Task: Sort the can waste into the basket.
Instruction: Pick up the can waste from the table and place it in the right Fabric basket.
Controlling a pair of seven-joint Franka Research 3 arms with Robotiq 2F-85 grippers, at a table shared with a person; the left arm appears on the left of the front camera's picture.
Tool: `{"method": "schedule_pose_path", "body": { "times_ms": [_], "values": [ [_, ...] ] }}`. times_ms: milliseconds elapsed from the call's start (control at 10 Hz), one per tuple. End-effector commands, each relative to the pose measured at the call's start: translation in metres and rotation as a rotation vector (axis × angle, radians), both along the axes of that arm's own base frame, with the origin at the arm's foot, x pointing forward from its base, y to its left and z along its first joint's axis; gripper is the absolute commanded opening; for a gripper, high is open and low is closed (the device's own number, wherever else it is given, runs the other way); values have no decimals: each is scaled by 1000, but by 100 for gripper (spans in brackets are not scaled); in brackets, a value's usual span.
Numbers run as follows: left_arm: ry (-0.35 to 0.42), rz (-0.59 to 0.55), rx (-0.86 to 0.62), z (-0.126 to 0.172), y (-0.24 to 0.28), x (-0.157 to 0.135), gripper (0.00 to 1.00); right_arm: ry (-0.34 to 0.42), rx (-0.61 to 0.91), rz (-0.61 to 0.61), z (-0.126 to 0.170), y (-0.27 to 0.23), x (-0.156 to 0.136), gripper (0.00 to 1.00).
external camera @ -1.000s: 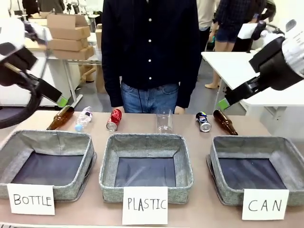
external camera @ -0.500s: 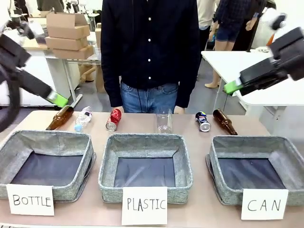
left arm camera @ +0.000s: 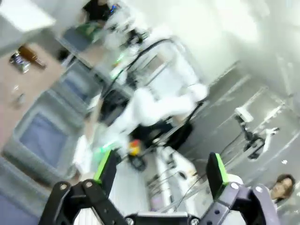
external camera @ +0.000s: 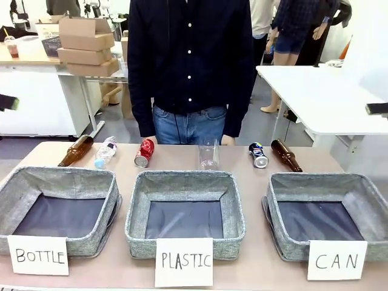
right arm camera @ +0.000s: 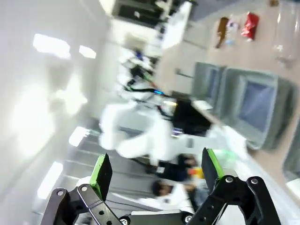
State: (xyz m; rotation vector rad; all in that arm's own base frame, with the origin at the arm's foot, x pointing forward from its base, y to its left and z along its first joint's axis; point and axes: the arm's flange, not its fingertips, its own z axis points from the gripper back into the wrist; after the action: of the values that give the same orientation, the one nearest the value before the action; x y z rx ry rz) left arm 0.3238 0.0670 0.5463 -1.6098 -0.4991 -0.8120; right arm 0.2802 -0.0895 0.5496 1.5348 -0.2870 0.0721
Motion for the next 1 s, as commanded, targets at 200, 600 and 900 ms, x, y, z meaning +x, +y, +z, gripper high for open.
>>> {"method": "schedule_pose_path", "body": {
  "times_ms": [200,600,900],
  "values": [
    [439,101,-182,-25,8,27,100,118,111,-53,-16,-16,5,100],
    [198,-4,-281,-27,27,12,100,118,111,-53,-16,-16,5,100],
    [198,-4,-281,-27,27,12,100,118,111,-53,-16,-16,5,100]
  ]
}}
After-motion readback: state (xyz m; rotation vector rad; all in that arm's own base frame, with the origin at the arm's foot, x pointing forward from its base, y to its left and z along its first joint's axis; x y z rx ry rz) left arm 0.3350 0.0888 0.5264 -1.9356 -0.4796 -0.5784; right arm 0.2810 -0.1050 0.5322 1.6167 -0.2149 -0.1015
